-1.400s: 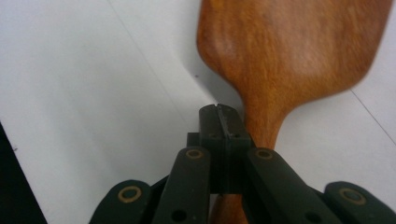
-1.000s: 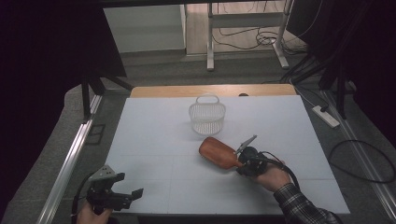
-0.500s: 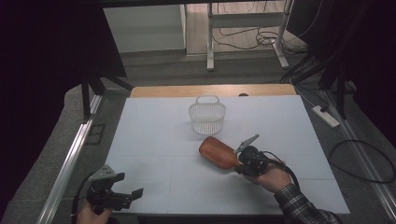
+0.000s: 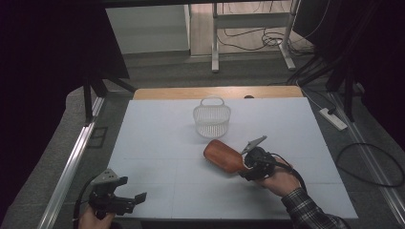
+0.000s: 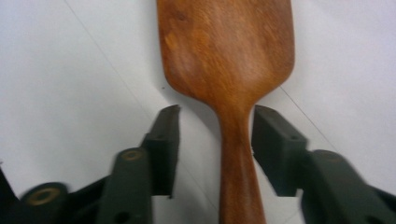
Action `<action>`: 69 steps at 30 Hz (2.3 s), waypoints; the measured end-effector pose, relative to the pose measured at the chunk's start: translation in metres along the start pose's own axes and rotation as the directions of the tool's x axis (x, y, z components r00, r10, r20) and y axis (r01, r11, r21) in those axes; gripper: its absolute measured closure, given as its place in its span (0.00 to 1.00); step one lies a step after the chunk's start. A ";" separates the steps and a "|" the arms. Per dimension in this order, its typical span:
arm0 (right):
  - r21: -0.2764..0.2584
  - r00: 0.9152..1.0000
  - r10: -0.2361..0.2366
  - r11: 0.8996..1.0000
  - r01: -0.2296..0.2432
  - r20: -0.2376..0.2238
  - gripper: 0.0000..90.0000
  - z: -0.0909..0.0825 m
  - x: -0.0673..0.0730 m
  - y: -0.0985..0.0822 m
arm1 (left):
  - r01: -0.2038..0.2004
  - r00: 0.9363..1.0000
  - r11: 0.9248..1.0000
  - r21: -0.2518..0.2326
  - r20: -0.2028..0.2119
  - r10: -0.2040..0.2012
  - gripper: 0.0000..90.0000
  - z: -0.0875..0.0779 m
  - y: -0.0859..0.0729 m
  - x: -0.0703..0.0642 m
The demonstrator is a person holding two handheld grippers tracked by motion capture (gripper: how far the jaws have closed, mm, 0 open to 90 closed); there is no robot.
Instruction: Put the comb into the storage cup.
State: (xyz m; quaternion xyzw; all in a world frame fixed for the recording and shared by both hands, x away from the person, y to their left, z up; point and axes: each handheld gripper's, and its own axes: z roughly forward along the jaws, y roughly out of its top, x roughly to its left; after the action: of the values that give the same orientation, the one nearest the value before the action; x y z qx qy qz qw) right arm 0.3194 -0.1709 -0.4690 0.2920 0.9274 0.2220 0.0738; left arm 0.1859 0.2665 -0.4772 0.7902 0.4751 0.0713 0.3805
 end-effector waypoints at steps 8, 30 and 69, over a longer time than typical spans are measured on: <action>0.006 0.999 0.041 0.999 -0.041 0.035 0.31 0.000 -0.006 0.001 | 0.001 1.000 1.000 0.000 0.000 -0.001 0.03 0.000 0.000 0.000; 0.014 1.000 0.015 1.000 -0.015 -0.018 0.00 0.018 -0.017 -0.001 | 0.003 1.000 1.000 0.002 0.000 -0.003 0.03 0.000 0.000 0.000; 0.086 1.000 0.024 0.996 -0.023 -0.005 0.51 0.030 -0.016 -0.002 | 0.005 1.000 1.000 0.006 0.009 -0.005 0.03 0.001 0.001 0.001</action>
State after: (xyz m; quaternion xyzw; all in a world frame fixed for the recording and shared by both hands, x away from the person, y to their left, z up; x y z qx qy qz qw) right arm 0.3398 -0.1703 -0.4964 0.3050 0.9328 0.1837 0.0557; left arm 0.1873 0.2663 -0.4777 0.7904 0.4755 0.0654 0.3807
